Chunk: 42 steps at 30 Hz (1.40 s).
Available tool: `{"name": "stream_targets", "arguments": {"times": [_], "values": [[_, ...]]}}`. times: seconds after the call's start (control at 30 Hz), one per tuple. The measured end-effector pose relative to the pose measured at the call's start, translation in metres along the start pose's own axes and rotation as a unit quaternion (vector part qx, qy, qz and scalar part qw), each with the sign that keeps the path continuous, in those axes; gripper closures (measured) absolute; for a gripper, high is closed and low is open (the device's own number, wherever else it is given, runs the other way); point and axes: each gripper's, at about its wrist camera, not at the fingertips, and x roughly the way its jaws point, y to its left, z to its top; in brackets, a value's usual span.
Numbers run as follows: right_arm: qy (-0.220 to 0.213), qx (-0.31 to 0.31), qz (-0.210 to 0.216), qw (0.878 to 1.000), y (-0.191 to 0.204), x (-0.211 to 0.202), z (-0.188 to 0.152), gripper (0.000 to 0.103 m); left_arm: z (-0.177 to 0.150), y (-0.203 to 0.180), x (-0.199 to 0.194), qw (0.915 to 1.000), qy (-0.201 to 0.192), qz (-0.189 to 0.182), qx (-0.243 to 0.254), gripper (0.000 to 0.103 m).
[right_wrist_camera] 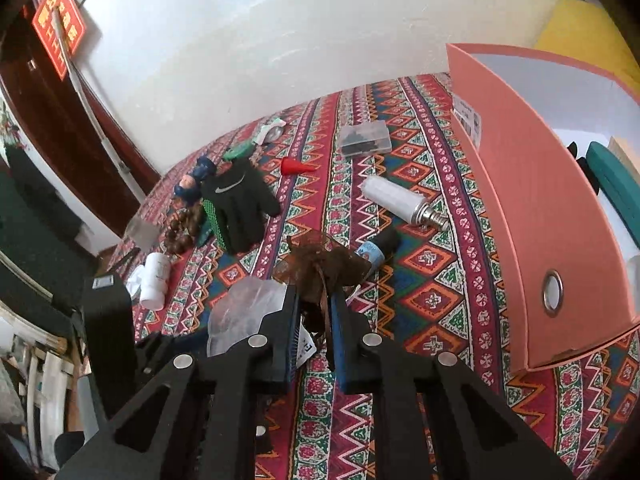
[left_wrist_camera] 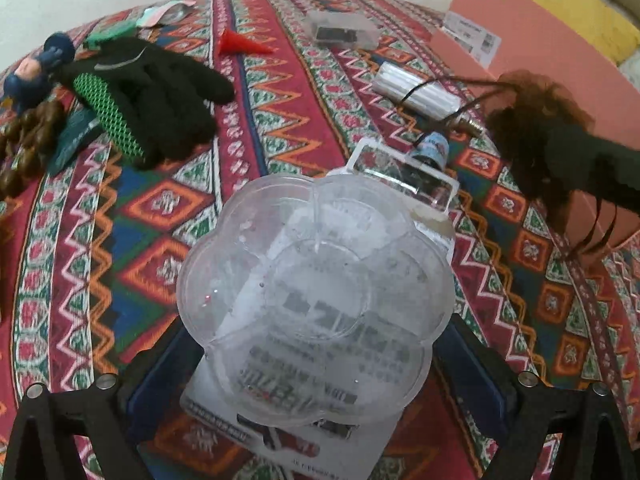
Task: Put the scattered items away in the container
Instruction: 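Grasp the clear flower-shaped container with the left tool while the right tool grasps the brown mesh pouch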
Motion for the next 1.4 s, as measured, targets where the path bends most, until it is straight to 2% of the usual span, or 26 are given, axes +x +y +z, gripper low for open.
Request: {"name": "stream_targets", "arguments": {"times": [0.17,0.2,0.4,0.6,0.63,0.7,0.8,0.83,0.87,0.9,0.93,1.0,1.07,1.17,1.27,1.4], "values": [[0.002,0.003,0.011,1.000,-0.001,-0.005,0.002,0.089,-0.004,0.012,-0.010,0.9996,-0.018,-0.004,-0.020,0.008],[0.003,0.003,0.013,1.000,-0.001,-0.006,0.003,0.089,-0.005,0.015,-0.015,0.9994,-0.024,-0.006,-0.026,0.024],[-0.003,-0.003,0.019,1.000,0.004,-0.012,0.001,0.089,-0.014,0.028,-0.071,0.9970,-0.066,-0.014,-0.039,0.024],[-0.006,0.002,0.028,1.000,0.007,-0.017,-0.001,0.089,-0.022,0.040,-0.089,0.9959,-0.069,-0.021,-0.055,0.025],[-0.009,-0.002,0.026,1.000,0.009,-0.018,-0.002,0.089,-0.023,0.040,-0.093,0.9958,-0.070,-0.022,-0.055,0.038],[-0.013,-0.008,0.023,1.000,0.010,-0.022,-0.003,0.089,-0.025,0.036,-0.103,0.9960,-0.073,-0.019,-0.049,0.101],[-0.012,-0.006,0.029,0.999,0.010,-0.023,-0.003,0.089,-0.027,0.032,-0.114,0.9960,-0.077,-0.020,-0.041,0.100],[-0.012,-0.006,0.032,0.999,0.010,-0.024,-0.002,0.089,-0.028,0.034,-0.115,0.9956,-0.078,-0.022,-0.048,0.096],[-0.011,-0.005,0.035,0.999,0.011,-0.024,-0.002,0.089,-0.029,0.038,-0.114,0.9948,-0.079,-0.025,-0.059,0.088],[-0.012,-0.006,0.037,0.999,0.012,-0.025,-0.002,0.089,-0.030,0.043,-0.114,0.9940,-0.081,-0.027,-0.069,0.058],[-0.012,-0.007,0.038,0.999,0.013,-0.026,-0.003,0.089,-0.031,0.047,-0.114,0.9930,-0.082,-0.029,-0.080,0.022],[-0.012,-0.010,0.040,0.999,0.015,-0.028,-0.005,0.089,-0.028,0.057,-0.113,0.9893,-0.097,-0.021,-0.107,0.005],[-0.011,-0.014,0.042,0.999,0.016,-0.029,-0.007,0.089,-0.019,0.061,-0.110,0.9877,-0.105,-0.010,-0.116,0.005],[-0.008,-0.010,0.043,0.999,0.015,-0.027,-0.006,0.089,0.005,0.053,-0.089,0.9927,-0.095,0.029,-0.068,0.005],[-0.009,-0.002,0.045,0.999,0.010,-0.027,-0.003,0.089,0.031,0.043,-0.055,0.9959,-0.072,0.051,-0.016,0.005],[-0.014,0.015,0.045,0.999,-0.002,-0.030,0.001,0.089,0.052,0.046,-0.010,0.9973,-0.031,0.067,0.003,0.005]]}}
